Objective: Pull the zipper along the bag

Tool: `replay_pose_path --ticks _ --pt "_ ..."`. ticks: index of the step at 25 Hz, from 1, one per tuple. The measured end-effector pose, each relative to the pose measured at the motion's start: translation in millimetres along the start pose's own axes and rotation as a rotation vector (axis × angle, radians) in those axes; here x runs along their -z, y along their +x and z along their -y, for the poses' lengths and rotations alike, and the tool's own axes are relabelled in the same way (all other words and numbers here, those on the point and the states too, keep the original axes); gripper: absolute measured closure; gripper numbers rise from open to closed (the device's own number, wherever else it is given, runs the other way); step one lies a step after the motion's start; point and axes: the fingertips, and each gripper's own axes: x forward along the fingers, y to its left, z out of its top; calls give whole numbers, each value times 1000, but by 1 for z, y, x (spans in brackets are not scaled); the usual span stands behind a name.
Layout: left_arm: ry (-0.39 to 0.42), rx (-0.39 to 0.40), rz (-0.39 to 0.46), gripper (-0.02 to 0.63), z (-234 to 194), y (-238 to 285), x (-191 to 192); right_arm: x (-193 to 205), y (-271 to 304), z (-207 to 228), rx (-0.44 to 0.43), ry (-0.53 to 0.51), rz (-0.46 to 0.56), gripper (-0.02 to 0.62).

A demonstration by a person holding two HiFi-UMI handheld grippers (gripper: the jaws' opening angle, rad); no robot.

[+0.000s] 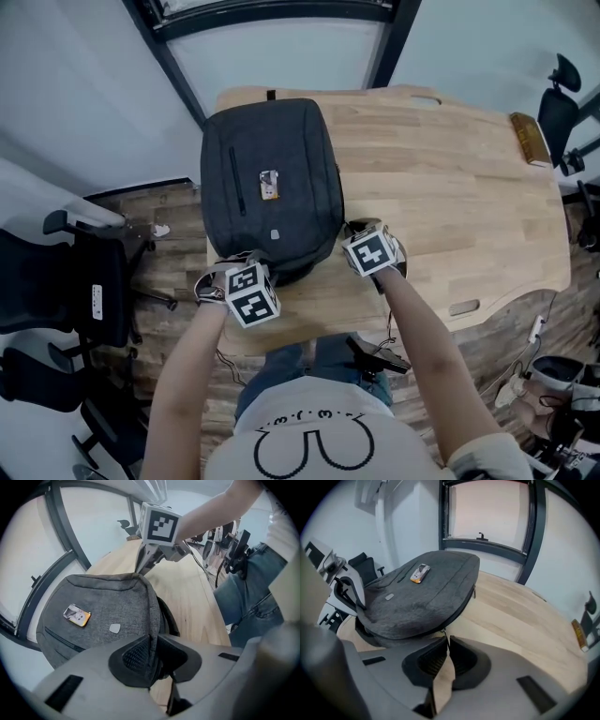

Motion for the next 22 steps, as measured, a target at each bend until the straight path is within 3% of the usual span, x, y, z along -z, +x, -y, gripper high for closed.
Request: replay_pose_path --ticks 6,12,16,22 --pt "-37 -3 -6 549 0 1 -2 -8 14 15 -26 -39 0 526" --pt "-21 -24 -14 549 -2 2 -3 -21 25 24 -50 -25 46 528" --pt "-29 -58 -44 540 -5 1 -4 -24 18 20 -96 25 44 538" --pt "-91 -73 -89 517 -13 -5 24 -17 2 -5 -131 -42 59 538"
